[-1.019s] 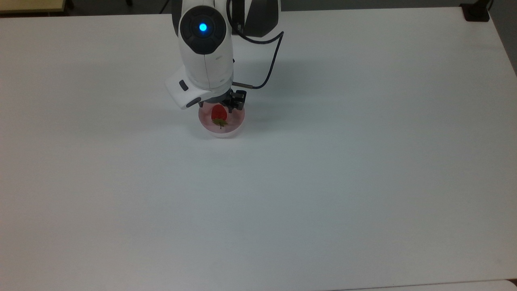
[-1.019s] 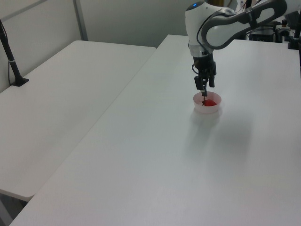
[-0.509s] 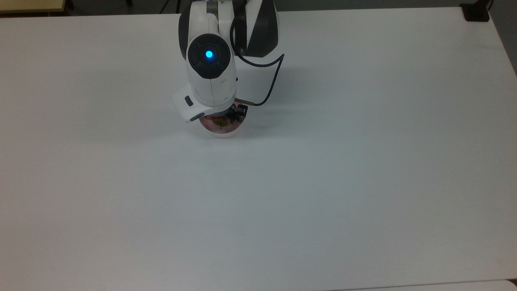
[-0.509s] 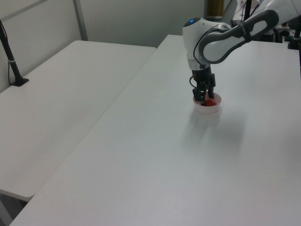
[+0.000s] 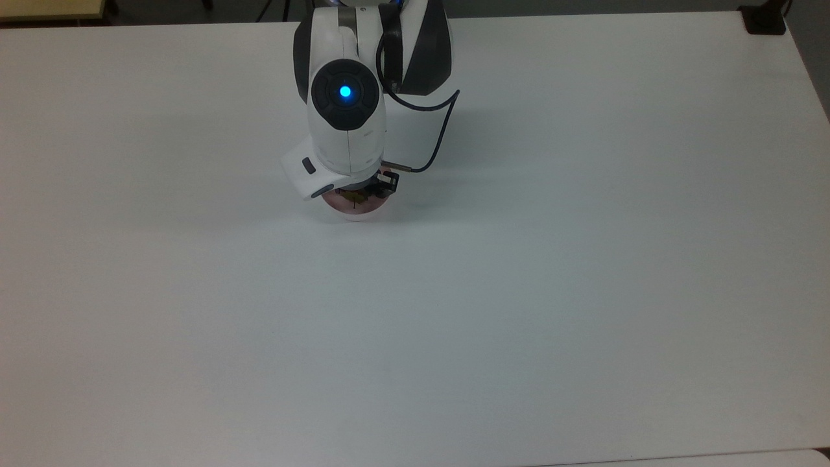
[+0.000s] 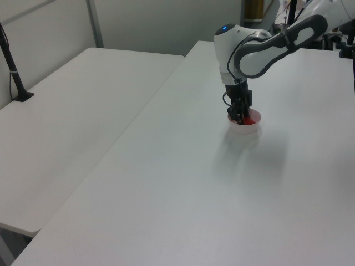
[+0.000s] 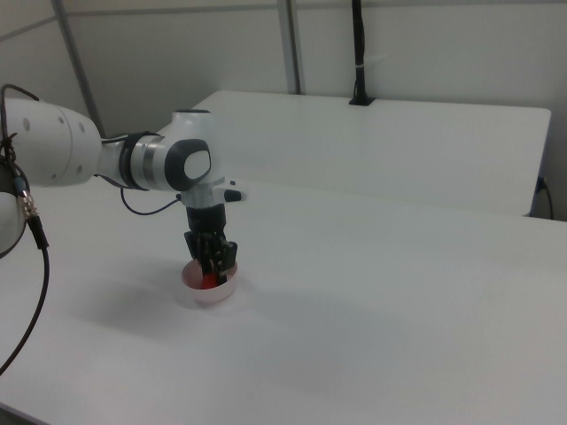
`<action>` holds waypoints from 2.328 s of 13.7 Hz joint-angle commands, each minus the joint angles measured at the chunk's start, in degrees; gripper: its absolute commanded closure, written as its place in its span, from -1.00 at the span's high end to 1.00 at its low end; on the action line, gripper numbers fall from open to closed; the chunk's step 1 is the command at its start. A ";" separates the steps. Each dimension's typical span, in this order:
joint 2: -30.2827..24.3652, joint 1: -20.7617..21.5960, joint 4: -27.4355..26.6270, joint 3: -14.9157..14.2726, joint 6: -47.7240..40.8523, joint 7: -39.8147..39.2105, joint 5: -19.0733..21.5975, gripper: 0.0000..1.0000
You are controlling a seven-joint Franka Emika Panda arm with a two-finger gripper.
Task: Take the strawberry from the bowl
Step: 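Lift the strawberry out of the bowl and carry it beside the bowl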
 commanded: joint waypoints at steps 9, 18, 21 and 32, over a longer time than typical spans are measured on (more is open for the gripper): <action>-3.11 -8.67 6.66 -0.67 -1.40 -23.51 -2.78 -0.71; 4.89 -14.92 6.22 -1.20 11.90 -21.51 -8.15 -0.36; 3.93 -14.48 6.30 -1.11 9.80 -21.06 -8.23 0.99; -19.35 2.56 4.21 -3.65 -12.09 -1.81 3.97 1.00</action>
